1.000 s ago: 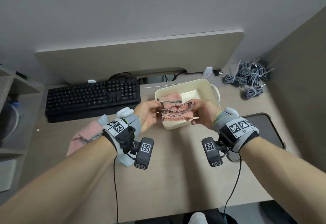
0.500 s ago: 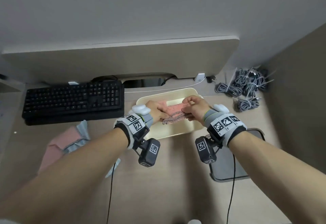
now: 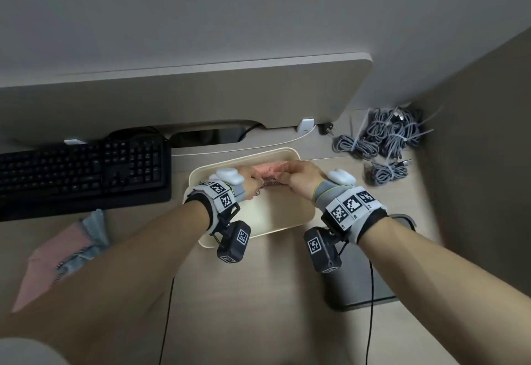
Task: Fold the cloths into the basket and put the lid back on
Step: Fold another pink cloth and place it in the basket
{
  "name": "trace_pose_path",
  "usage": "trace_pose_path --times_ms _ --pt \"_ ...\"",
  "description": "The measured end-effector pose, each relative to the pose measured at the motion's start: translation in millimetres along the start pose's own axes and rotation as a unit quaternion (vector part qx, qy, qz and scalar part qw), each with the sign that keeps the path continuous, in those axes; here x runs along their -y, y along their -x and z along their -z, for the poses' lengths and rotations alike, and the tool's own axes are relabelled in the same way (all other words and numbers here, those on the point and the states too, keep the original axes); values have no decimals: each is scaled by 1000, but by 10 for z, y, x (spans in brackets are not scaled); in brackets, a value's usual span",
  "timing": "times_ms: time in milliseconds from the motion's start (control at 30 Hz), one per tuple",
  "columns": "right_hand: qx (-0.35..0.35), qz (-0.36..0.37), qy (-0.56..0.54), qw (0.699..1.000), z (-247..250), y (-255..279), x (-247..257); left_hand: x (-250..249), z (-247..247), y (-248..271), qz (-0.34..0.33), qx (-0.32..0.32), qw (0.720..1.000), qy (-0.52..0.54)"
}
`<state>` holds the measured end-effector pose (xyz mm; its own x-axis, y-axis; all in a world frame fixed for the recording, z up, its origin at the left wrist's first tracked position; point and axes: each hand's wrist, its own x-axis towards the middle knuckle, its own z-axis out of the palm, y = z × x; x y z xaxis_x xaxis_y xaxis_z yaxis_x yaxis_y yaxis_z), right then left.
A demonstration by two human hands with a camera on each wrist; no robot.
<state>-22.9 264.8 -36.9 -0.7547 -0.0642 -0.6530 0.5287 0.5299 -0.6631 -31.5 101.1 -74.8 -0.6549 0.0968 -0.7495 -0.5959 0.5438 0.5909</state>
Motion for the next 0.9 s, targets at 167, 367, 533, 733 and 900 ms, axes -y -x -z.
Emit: trace_pose_path --times_ms 167,367,533,733,900 --pt "17 33 91 995 38 4 -90 -83 -164 -133 26 -39 997 -58" --pt "23 12 60 998 54 5 -122 -108 -146 -127 40 -55 997 25" --pt "30 -7 -7 1000 58 7 -82 -61 -39 -46 -18 -100 992 -77" --pt "36 -15 -19 999 8 55 -43 30 -72 37 -74 -77 980 -169" --pt "38 -8 -6 999 -45 116 27 79 -52 111 -69 -45 975 -206"
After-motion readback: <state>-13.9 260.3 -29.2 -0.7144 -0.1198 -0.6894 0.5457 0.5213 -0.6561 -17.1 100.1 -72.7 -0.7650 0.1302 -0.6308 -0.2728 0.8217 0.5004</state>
